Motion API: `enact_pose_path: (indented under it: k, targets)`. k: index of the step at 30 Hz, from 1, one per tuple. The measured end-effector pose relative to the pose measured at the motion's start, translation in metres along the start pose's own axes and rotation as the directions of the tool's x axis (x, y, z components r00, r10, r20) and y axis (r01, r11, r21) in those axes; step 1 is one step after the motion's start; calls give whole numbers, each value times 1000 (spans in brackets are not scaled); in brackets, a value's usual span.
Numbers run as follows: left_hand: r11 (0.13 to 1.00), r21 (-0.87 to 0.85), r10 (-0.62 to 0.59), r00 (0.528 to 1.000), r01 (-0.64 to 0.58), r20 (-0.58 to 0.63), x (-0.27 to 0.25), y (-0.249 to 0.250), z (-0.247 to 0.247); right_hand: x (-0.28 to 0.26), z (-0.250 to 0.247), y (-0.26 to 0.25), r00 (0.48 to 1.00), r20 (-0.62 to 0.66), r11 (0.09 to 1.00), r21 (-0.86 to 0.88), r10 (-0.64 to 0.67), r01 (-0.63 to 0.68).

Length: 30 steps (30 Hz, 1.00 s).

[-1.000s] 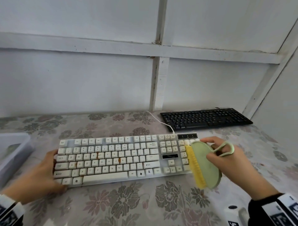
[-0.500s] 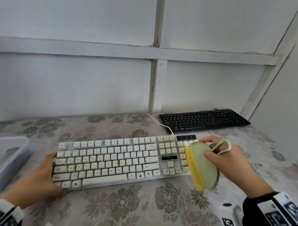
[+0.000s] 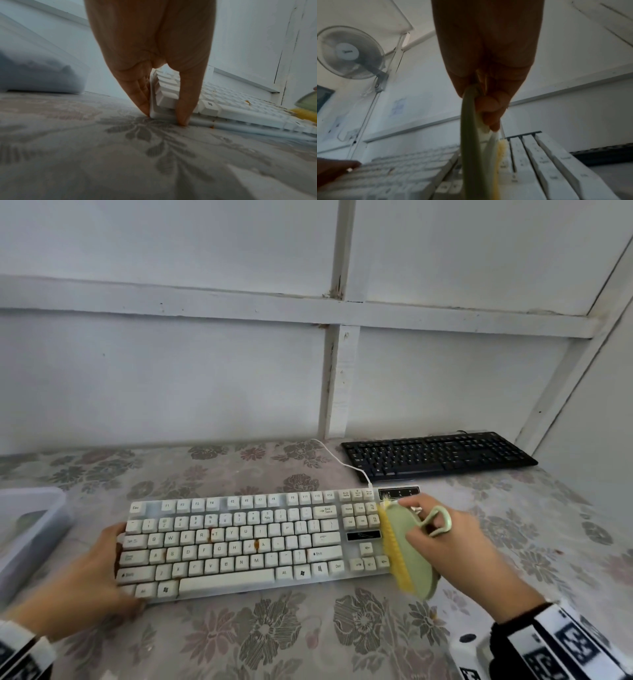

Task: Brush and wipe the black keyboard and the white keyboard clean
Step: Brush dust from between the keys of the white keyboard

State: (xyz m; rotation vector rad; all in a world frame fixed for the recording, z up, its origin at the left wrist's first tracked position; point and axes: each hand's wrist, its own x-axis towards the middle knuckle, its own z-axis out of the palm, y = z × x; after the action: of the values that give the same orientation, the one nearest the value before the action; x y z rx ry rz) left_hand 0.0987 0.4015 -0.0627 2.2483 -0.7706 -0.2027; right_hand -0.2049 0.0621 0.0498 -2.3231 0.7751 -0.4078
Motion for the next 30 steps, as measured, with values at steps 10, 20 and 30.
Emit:
enact_pose_path:
  k: [10,20,30]
  targets:
    - [994,-53,88,995,-91,-53,0,8,1,22,-24,-16,993,-105,997,41,-62,66]
    - [998,-64,1,986,10,166,9,-20,-7,-5,-25,-14,996,86,999,-29,-16,18]
    - [998,56,7,999,-5,-43,-3,7,1,14,-10,-17,995,39,994,-52,-95,97]
